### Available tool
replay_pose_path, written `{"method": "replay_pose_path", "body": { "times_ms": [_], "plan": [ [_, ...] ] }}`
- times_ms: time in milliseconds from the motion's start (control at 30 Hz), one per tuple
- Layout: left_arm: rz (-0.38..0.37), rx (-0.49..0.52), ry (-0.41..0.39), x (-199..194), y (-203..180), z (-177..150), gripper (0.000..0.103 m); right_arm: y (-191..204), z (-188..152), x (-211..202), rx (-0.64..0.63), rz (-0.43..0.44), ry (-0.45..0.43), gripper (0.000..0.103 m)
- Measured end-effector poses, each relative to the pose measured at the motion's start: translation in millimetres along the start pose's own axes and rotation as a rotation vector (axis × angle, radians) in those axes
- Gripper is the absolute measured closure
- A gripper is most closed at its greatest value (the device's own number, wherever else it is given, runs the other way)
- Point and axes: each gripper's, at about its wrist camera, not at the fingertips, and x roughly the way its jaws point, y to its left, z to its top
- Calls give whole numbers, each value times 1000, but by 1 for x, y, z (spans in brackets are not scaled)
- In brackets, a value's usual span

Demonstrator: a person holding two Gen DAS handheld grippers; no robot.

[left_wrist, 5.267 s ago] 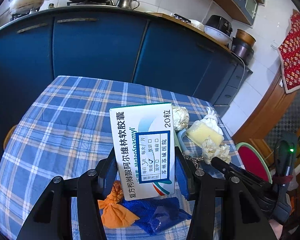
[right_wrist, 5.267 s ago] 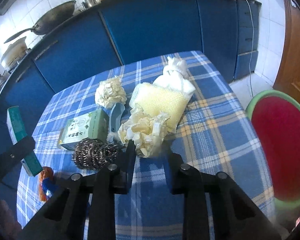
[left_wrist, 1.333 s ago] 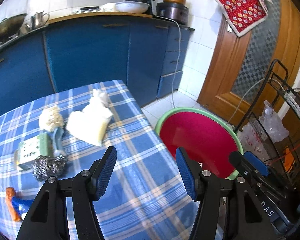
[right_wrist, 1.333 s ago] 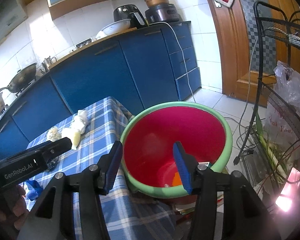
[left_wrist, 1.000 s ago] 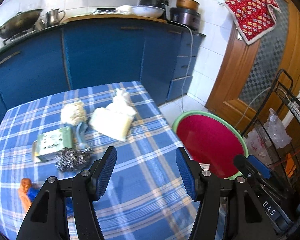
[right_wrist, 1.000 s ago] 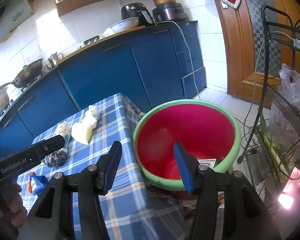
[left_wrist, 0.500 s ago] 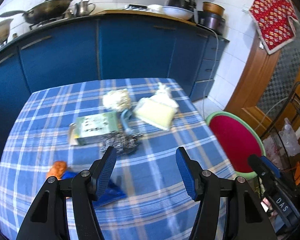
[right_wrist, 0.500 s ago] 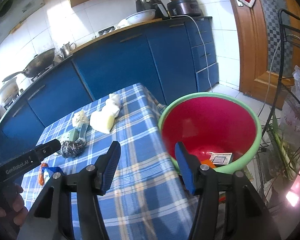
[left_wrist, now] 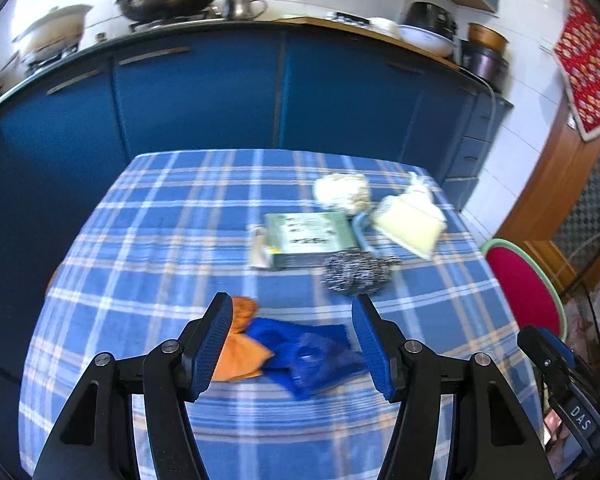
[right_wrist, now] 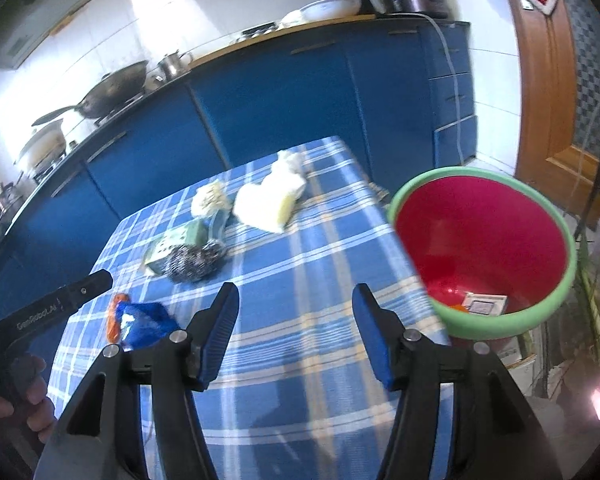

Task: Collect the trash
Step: 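Reach the right tool to the blue plastic bag and grasp it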

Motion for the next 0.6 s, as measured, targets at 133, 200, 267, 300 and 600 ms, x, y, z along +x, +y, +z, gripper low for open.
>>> {"method": "replay_pose_path", "body": {
  "times_ms": [133,200,267,300,600],
  "plan": [
    [28,-36,2,-1,21,-3,39,19,-2,11,-34,32,33,42],
    [41,-56,3,-1,31,-4,39,28,-4,15,-52,48,46,41],
    [51,-72,3,-2,39,-5,39,39,-5,19,-74,68,63,40],
    [58,-83,3,-2,45,-6,39,45,-6,22,-84,80,72,39],
    [105,-156,21,0,85,-18,39,92,-19,47,-178,147,147,34]
  ]
}}
